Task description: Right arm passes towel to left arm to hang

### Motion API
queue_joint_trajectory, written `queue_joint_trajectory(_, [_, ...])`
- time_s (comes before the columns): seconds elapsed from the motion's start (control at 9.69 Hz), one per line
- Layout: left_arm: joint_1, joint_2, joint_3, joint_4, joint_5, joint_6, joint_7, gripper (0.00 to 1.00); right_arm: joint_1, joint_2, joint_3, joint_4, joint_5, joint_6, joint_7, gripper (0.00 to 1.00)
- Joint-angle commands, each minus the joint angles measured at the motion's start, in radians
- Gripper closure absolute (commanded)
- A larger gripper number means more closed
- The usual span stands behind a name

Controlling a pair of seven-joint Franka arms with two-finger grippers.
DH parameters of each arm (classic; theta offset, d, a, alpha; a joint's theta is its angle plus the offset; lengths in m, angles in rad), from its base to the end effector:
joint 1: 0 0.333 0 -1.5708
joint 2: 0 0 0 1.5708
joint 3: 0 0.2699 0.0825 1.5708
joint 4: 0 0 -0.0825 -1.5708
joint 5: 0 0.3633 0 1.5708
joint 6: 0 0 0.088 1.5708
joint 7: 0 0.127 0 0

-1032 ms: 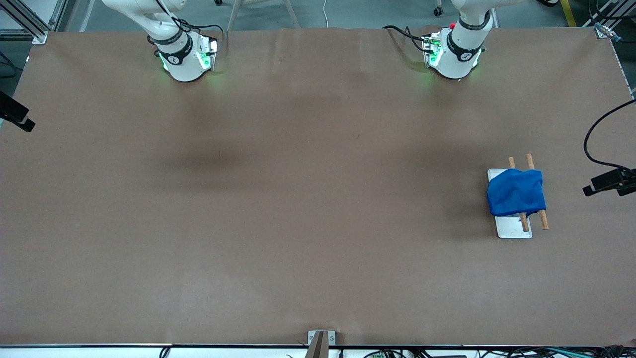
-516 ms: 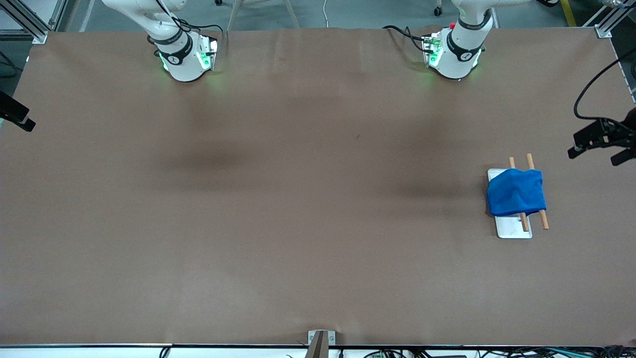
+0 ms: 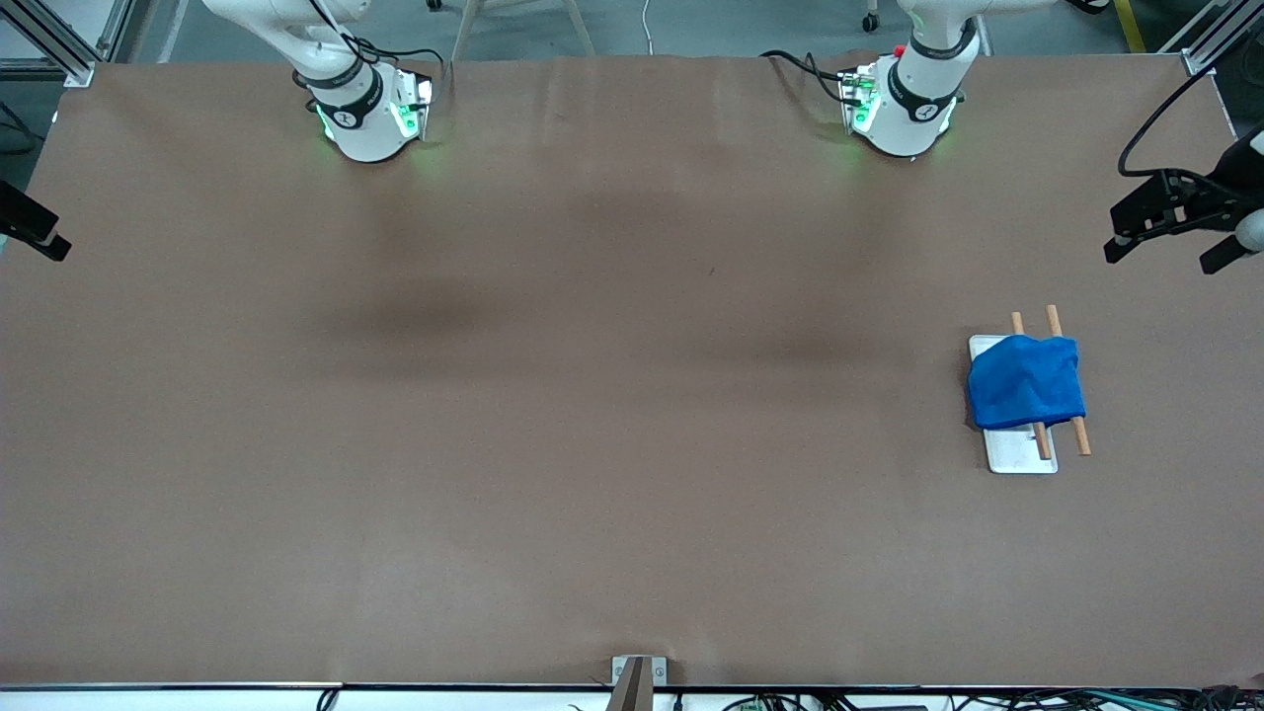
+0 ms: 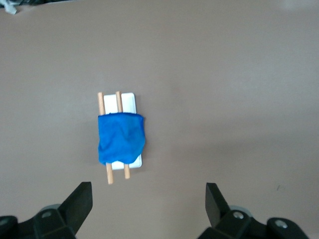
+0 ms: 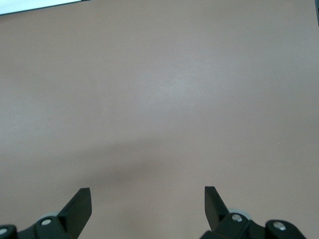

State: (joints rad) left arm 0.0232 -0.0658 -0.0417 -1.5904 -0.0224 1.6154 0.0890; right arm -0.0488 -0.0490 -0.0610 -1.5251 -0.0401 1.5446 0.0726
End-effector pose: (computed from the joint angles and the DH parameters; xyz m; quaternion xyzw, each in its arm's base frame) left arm 0.5227 -0.0131 0.5884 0.9975 -0.0537 0.0457 0.0082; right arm 0.5158 -0.0628 0.6025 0.9950 -0.0922 0.0338 0.0191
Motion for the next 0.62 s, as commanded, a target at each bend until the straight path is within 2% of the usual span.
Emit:
queue_joint_trajectory(0.0, [-0.037, 0.008, -0.001, -0.01, 0.025, -0.055, -0.086, 0.0, 0.001, 0.001, 0.001, 0.011, 0.003, -0.012, -0.004, 0.0])
queue_joint_trajectory(0.52, [-0.109, 0.008, 0.068, -0.022, 0.01, -0.06, -0.123, 0.0, 0.006, 0.001, 0.001, 0.013, 0.003, -0.009, 0.001, 0.0])
